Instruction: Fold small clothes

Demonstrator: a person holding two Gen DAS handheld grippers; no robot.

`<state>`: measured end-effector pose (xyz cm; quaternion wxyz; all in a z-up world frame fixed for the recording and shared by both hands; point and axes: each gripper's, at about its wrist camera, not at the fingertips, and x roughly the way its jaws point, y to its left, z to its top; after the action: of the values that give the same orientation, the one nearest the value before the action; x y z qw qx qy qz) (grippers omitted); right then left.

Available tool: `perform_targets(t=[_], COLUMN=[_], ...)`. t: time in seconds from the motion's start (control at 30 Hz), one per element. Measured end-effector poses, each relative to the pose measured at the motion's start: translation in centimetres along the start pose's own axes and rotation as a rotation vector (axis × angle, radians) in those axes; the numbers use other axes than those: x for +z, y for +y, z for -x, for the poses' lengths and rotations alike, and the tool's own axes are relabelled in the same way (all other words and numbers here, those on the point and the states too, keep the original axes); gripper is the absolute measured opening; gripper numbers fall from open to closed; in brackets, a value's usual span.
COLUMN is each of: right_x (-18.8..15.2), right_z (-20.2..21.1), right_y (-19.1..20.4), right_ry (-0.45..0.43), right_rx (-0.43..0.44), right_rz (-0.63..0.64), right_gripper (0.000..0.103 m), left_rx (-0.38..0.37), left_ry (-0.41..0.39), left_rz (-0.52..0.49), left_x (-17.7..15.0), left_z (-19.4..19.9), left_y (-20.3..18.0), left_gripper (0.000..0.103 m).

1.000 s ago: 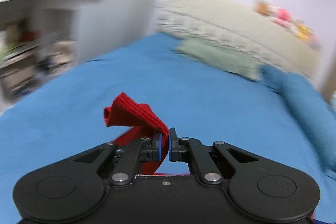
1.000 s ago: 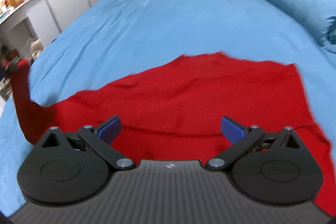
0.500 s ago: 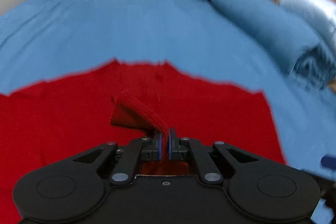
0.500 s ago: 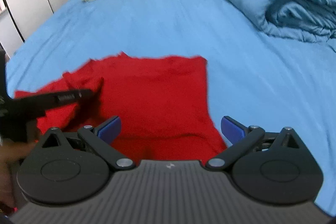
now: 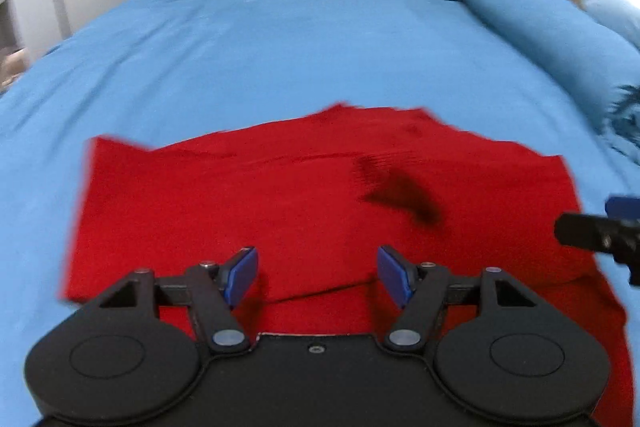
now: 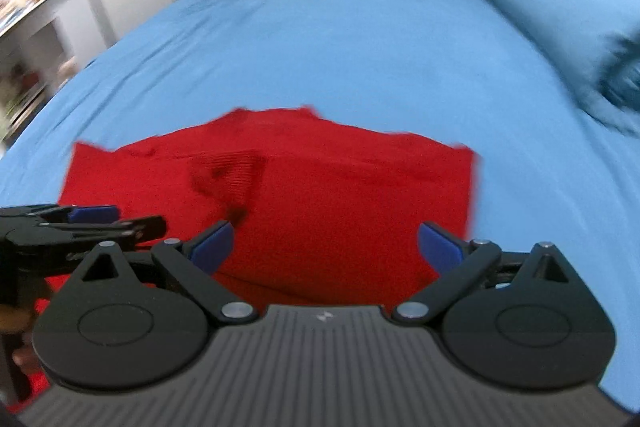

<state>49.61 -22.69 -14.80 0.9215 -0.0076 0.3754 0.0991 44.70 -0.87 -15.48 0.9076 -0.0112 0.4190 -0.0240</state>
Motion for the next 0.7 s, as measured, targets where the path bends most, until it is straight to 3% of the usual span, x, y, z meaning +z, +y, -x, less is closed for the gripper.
perform_targets(t=[0.13,0.2,0.33,0.4,0.43,0.53,0.7], right_x=[2.0,2.6,2.9,2.8,2.8,4.1,4.3], right_z=[-3.5,-5.5,-9.6,-11.2,-11.6,-9.8,-4.6], right_y=[4.7,6.7,9.2,9.7,9.6,8.2,3.2], right_ry=[0.014,0.014,0.100,0.144,0.150,0.060,-0.075], right_rx=[0.042,0.037,0.064,0.050,0.032,-0.018,-0.118], right_rz=[0.205,0.311,0.450,0.502,0.506,0.404,0.111], right_gripper=[0.103,0.097,0.068,0.036,0.021,0.021,0.021], left_rx=[0.079,0.096,0.115,0.120,0.121,0.115,0.098], left_ry=[0.032,0.050,0.059,0.062,0.062,0.052,0.051], left_rz=[0.057,0.096,0.145,0.148,0.147,0.146,0.133], left_x=[-0.4,-0.6,-0.9,-0.9,-0.9,-0.6,-1.2], left_z=[0.3,0.1,0.3,0.3,0.4,0.6,1.1], left_y=[3.9,5.7,7.7,8.1,8.2,8.3,8.6], left_gripper=[0.074,0.074,0.074,0.074,0.074,0.074,0.074])
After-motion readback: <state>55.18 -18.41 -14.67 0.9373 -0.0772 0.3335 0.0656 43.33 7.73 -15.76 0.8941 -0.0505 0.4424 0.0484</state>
